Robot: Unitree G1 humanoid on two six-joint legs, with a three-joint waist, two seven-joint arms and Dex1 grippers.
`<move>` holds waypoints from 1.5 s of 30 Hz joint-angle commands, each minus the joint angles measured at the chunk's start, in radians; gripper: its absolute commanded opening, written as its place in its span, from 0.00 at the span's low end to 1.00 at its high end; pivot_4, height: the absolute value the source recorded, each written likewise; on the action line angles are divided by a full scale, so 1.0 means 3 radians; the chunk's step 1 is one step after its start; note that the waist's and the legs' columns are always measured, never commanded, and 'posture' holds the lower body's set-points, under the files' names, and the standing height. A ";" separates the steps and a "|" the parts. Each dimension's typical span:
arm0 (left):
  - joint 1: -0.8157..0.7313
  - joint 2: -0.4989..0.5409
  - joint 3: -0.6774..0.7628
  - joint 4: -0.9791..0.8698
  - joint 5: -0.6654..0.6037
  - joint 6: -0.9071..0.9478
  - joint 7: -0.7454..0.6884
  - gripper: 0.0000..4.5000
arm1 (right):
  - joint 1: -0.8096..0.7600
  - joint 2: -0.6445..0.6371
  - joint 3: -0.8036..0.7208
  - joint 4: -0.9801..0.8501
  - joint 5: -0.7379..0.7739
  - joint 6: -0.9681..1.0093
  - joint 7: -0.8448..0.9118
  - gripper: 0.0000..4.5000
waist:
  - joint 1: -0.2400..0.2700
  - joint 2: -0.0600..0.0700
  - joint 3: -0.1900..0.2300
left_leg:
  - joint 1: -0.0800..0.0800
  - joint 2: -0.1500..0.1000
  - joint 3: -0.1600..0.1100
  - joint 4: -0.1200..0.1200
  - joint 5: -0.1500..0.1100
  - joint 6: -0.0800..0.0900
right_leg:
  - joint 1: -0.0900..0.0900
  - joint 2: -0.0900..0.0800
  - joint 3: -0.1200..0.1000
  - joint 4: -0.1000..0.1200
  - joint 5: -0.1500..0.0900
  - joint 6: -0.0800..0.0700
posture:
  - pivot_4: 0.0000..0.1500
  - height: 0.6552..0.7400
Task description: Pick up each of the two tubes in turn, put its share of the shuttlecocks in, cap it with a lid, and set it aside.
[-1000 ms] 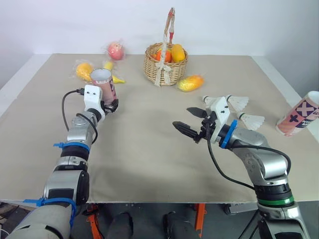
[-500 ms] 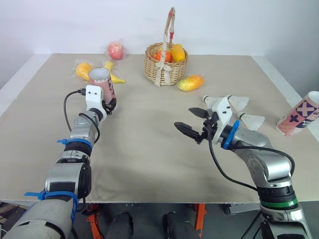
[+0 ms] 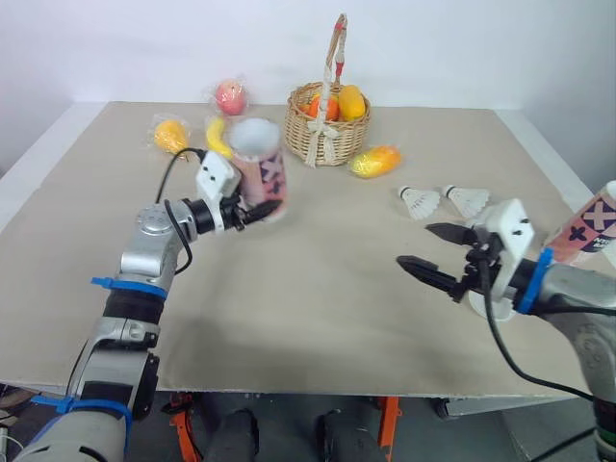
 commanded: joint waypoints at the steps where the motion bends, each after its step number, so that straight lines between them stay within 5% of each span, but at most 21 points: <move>1: 0.0108 0.0024 -0.0175 -0.0489 -0.0193 0.0182 -0.0392 0.65 | 0.0205 -0.0209 -0.0294 -0.0018 -0.0002 0.0042 0.0086 1.00 | -0.0002 0.0000 0.0000 | 0.0002 0.0000 -0.0001 0.0001 0.0000 0.0001 | 0.0002 0.0001 0.0000 0.0001 -0.0002 0.0003 | 1.00 1.00; 15: 0.0182 -0.0210 -0.0560 -0.0377 -0.0045 -0.0133 -0.0785 0.65 | 0.0294 -0.0338 -0.0495 0.0442 0.0156 0.0063 0.0301 1.00 | -0.0018 0.0000 0.0000 | 0.0013 -0.0004 0.0002 0.0001 0.0018 0.0030 | 0.0008 0.0004 0.0010 0.0002 0.0006 0.0021 | 1.00 1.00; 24: 0.0064 0.0357 -0.0656 -0.0343 0.0263 -0.0249 -0.1121 0.65 | -0.0281 -0.0241 0.0095 0.0829 -0.0203 -0.0150 0.0074 1.00 | -0.0074 -0.0001 0.0001 | 0.0012 -0.0005 0.0002 0.0000 0.0019 0.0030 | 0.0007 0.0002 0.0010 0.0001 0.0006 0.0021 | 1.00 1.00; 33: -0.0140 0.1024 -0.0645 -0.0119 0.0548 -0.0499 -0.1513 0.65 | -0.1268 0.0413 0.0663 0.1827 -0.0839 -0.0343 -0.0614 1.00 | -0.0085 0.0001 0.0001 | 0.0008 -0.0005 0.0004 -0.0005 0.0019 0.0031 | 0.0001 0.0001 0.0011 0.0002 0.0003 0.0017 | 1.00 1.00; 45: 0.0232 0.1256 -0.0700 -0.0498 0.0509 -0.0237 -0.1829 0.65 | -0.2201 0.1078 0.0788 0.3427 -0.1301 -0.0934 -0.1041 1.00 | -0.0079 0.0001 0.0001 | -0.0031 -0.0012 0.0004 -0.0005 0.0018 0.0032 | -0.0036 -0.0010 0.0008 0.0005 0.0013 -0.0001 | 1.00 1.00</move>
